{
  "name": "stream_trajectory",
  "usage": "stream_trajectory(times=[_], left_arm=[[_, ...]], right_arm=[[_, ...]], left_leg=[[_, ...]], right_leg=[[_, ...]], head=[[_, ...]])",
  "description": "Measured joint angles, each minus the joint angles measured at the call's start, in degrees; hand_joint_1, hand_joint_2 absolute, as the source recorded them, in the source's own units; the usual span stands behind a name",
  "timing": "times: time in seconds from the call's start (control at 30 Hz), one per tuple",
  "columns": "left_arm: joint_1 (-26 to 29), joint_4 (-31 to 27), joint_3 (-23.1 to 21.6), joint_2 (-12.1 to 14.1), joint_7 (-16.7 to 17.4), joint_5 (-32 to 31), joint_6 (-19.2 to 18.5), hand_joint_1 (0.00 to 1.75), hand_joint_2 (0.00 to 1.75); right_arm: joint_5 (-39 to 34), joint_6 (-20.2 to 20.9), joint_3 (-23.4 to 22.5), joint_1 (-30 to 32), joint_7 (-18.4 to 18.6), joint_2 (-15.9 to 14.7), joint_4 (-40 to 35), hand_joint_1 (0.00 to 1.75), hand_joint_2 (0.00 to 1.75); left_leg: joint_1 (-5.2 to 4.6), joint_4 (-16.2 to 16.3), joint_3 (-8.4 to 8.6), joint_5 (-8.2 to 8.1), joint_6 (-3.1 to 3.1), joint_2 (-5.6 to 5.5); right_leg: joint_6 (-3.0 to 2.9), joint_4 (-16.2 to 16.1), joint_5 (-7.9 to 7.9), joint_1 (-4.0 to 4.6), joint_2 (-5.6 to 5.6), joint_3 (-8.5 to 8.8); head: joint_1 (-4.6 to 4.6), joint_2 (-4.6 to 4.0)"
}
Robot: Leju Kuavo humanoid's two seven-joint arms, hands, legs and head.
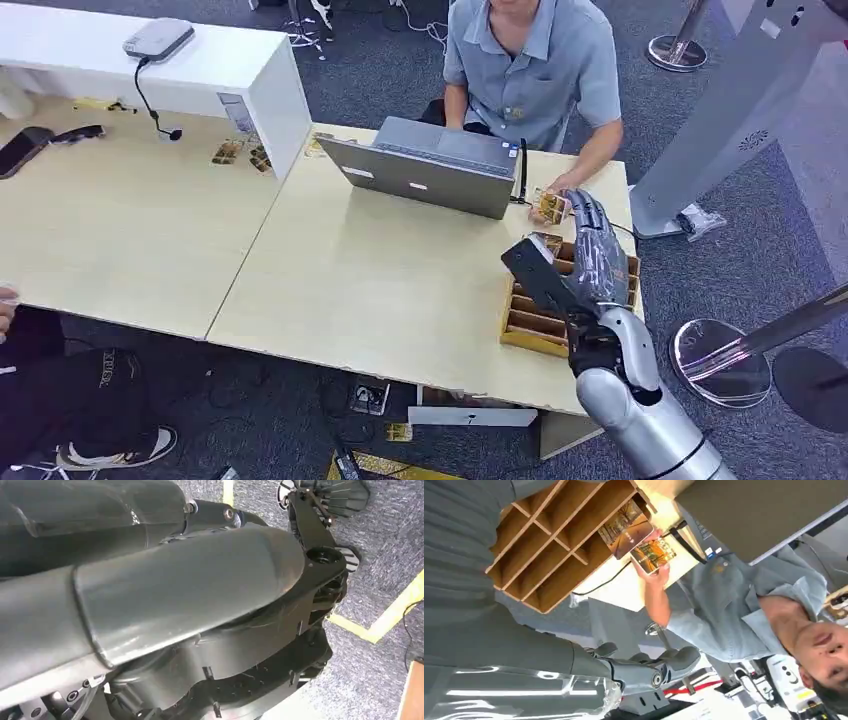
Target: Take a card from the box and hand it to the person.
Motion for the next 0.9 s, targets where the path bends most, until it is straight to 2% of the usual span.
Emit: stream_trajectory(times=[0.03,0.07,0.2,0.37,0.5,0.77,0.9], left_arm=[[-0.01,0.00,0.00,0.09,0.09,0.00,-0.09,0.00,0.00],[-0.02,0.00,-0.02,0.22,0.15,0.00,-0.26,0.00,0.00],[-0.11,0.00,-0.13,0.74,0.28,0.00,-0.57,0.00,0.00],[-0.30,0.00,-0.24,1.38,0.30,0.00,-1.14,0.00,0.00],[-0.70,0.00,-0.66,1.79,0.28,0.00,-1.46,0.00,0.00],[-1.27,0.00,-1.95,2.32,0.11,0.00,-2.30,0.00,0.00],[-1.32,0.02,-2.32,2.38,0.11,0.00,-2.34,0.00,0.00]], right_arm=[[0.69,0.71,0.30,-0.52,0.37,-0.17,0.00,0.35,1.75],[2.15,1.99,0.55,-1.29,1.34,-0.31,0.00,1.75,1.75],[10.52,7.46,2.08,-4.97,5.05,-1.20,0.18,1.75,1.75],[12.70,10.86,4.04,-7.69,5.75,-1.44,0.74,1.73,1.75],[12.39,11.96,5.71,-9.63,5.81,-1.44,2.06,1.59,1.75],[10.55,12.87,8.55,-12.11,4.68,-0.63,5.57,1.52,1.75],[10.40,13.09,9.64,-12.59,4.57,-0.06,6.43,1.38,1.75]], left_leg=[[0.00,0.00,0.00,0.00,0.00,0.00],[0.00,0.00,0.00,0.00,0.00,0.00],[0.00,0.00,0.01,0.01,0.00,0.00],[0.00,0.00,-0.01,0.01,0.00,0.00],[0.00,0.00,-0.02,0.00,0.00,-0.01],[0.00,0.00,-0.03,0.00,0.00,-0.02],[0.00,0.00,-0.03,0.00,0.00,-0.02]], right_leg=[[0.00,0.00,0.00,0.00,0.00,0.00],[0.00,0.00,0.00,0.00,0.00,0.00],[0.00,0.00,0.01,0.00,0.00,0.00],[0.00,0.02,0.00,0.00,-0.01,0.00],[0.00,0.02,0.00,0.00,-0.01,0.00],[0.00,0.02,0.00,0.00,-0.01,0.00],[0.00,0.02,0.00,0.00,-0.01,-0.01]], head=[[0.00,0.00],[0.00,0.00],[0.02,0.00],[0.00,0.00],[0.00,0.00],[0.02,0.00],[0.00,0.00]])
